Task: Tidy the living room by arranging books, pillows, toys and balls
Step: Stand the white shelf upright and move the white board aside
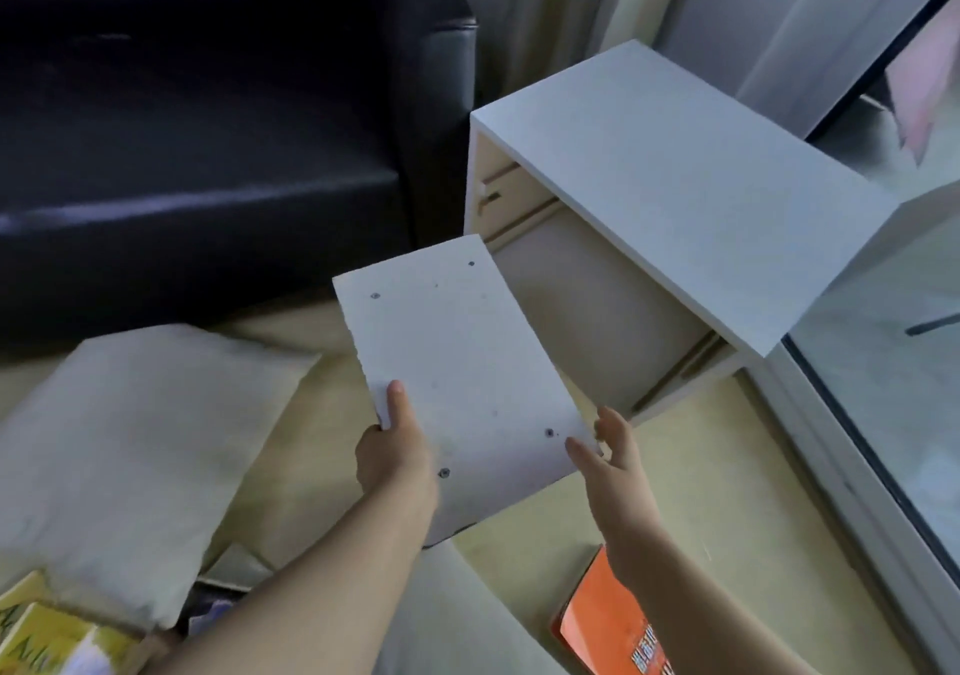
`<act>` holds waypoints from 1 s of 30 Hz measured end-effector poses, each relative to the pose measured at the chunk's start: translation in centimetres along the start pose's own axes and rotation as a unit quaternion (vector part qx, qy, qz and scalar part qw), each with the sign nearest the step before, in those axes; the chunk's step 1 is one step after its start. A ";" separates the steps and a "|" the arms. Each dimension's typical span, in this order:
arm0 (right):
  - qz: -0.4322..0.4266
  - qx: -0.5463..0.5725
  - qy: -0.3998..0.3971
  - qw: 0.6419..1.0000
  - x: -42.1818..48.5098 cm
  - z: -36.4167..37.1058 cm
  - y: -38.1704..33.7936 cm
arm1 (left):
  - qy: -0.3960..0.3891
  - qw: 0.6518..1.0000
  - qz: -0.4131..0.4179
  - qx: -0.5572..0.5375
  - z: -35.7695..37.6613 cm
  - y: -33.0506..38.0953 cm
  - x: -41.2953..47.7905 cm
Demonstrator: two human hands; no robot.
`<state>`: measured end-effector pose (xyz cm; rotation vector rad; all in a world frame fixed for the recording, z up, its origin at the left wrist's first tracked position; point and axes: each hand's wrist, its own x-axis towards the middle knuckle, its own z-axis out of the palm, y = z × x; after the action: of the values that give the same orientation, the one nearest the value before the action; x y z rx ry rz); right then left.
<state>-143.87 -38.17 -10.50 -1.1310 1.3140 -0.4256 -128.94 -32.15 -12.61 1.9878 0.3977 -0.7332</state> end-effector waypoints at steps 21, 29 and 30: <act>0.270 0.018 -0.105 0.957 2.8 0.6 14.6 | -0.127 0.975 -0.179 -0.040 6.3 -10.0 6.5; 0.267 0.035 -0.063 0.961 1.6 7.5 15.0 | -0.154 0.971 -0.182 -0.005 -0.3 -9.9 8.1; 0.268 0.028 -0.066 0.961 1.4 8.6 14.9 | -0.151 0.972 -0.178 -0.010 -1.4 -9.9 8.7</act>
<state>-140.71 -29.15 -24.87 -0.7021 1.4155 0.0135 -127.24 -26.14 -24.30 1.7666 0.5809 -1.2347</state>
